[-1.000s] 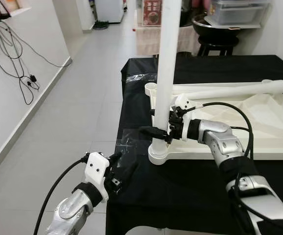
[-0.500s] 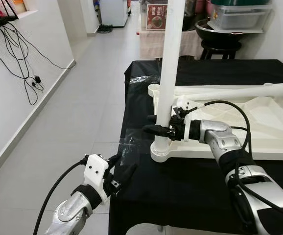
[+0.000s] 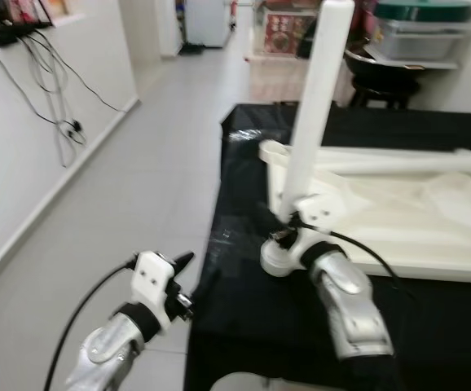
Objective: Building children table
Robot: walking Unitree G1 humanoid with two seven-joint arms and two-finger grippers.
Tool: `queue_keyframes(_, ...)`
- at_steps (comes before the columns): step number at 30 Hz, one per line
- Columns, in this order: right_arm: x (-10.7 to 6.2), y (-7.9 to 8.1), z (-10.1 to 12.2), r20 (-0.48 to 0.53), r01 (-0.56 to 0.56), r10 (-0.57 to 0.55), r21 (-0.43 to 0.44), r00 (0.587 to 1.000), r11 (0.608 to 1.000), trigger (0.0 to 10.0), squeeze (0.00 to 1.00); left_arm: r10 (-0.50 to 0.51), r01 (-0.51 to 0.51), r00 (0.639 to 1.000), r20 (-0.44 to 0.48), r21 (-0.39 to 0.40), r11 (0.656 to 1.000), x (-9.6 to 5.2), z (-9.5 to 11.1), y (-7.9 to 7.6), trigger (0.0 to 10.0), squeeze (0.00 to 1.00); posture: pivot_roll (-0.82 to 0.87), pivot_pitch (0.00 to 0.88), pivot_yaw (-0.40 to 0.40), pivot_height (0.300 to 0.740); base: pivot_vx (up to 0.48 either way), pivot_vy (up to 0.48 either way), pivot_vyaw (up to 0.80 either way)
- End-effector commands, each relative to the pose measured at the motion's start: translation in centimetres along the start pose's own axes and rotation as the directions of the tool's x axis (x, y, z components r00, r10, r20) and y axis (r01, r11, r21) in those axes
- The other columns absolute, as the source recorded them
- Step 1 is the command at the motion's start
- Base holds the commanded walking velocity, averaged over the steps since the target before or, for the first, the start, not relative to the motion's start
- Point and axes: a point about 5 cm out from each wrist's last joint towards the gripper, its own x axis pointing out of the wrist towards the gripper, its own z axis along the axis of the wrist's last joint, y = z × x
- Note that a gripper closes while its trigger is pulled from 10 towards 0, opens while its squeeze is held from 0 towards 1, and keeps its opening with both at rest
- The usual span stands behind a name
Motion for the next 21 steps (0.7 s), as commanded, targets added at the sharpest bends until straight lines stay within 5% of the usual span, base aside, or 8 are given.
queue_keyframes(1, -1.0, -0.5, -3.6, -0.172, 0.016, -0.012, 0.019, 0.985, 1.000, 0.0, 0.00, 0.001, -0.001, 1.000, -0.021, -0.014, 1.000, -0.3, -0.6, 0.1, 10.0, 0.00, -0.13, 0.109, 0.017, 0.740, 0.000, 0.000, 0.00)
queue_keyframes(4, -0.8, 0.1, -3.3, -0.181, -0.013, 0.010, -0.012, 0.983, 1.000, 0.0, 0.00, 0.014, -0.014, 1.000, -0.014, -0.007, 1.000, -0.2, -0.5, 0.2, 10.0, 0.00, -0.14, 0.104, 0.013, 0.740, 0.000, 0.000, 0.00)
queue_keyframes(5, -0.9, 0.1, -3.3, -0.194, 0.000, 0.003, 0.016, 0.981, 1.000, 7.1, 0.00, 0.023, -0.023, 1.000, -0.012, -0.004, 1.000, -0.3, -0.5, 0.3, 10.0, 0.00, -0.14, 0.101, 0.015, 0.740, 0.000, 0.000, 0.00)
queue_keyframes(7, -0.9, 0.0, -3.3, -0.203, 0.012, -0.004, 0.039, 0.979, 0.999, 7.1, 0.00, 0.028, -0.028, 1.000, -0.011, -0.003, 1.000, -0.3, -0.4, 0.3, 10.0, 0.00, -0.14, 0.101, 0.017, 0.740, 0.000, 0.000, 0.00)
queue_keyframes(8, -1.1, 0.2, -2.9, -0.202, 0.008, 0.010, 0.086, 0.979, 0.996, 10.0, 0.24, 0.029, -0.029, 1.000, -0.011, -0.002, 1.000, -0.3, -0.4, 0.3, 10.0, 0.00, -0.13, 0.104, 0.014, 0.740, 0.000, 0.000, 0.00)
queue_keyframes(10, -1.1, 0.2, -2.9, -0.202, 0.008, 0.010, 0.086, 0.979, 0.996, 10.0, 0.24, 0.029, -0.029, 1.000, -0.011, -0.002, 1.000, -0.3, -0.4, 0.3, 10.0, 0.00, -0.13, 0.104, 0.014, 0.740, 0.000, 0.000, 0.00)
queue_keyframes(11, -1.1, 0.3, -2.5, -0.189, -0.020, 0.042, 0.113, 0.981, 0.993, 10.0, 1.00, 0.029, -0.029, 1.000, -0.010, -0.002, 1.000, -0.3, -0.4, 0.3, 10.0, 0.00, -0.13, 0.103, 0.014, 0.740, 0.000, 0.000, 0.00)
queue_keyframes(21, 1.2, -0.9, 2.9, -0.051, -0.591, 0.592, 0.036, 0.804, 0.806, 10.0, 0.98, 0.010, -0.010, 1.000, -0.011, -0.011, 1.000, 0.0, -0.4, -0.3, 10.0, 0.00, -0.11, 0.103, 0.006, 0.740, 0.000, 0.000, 0.00)
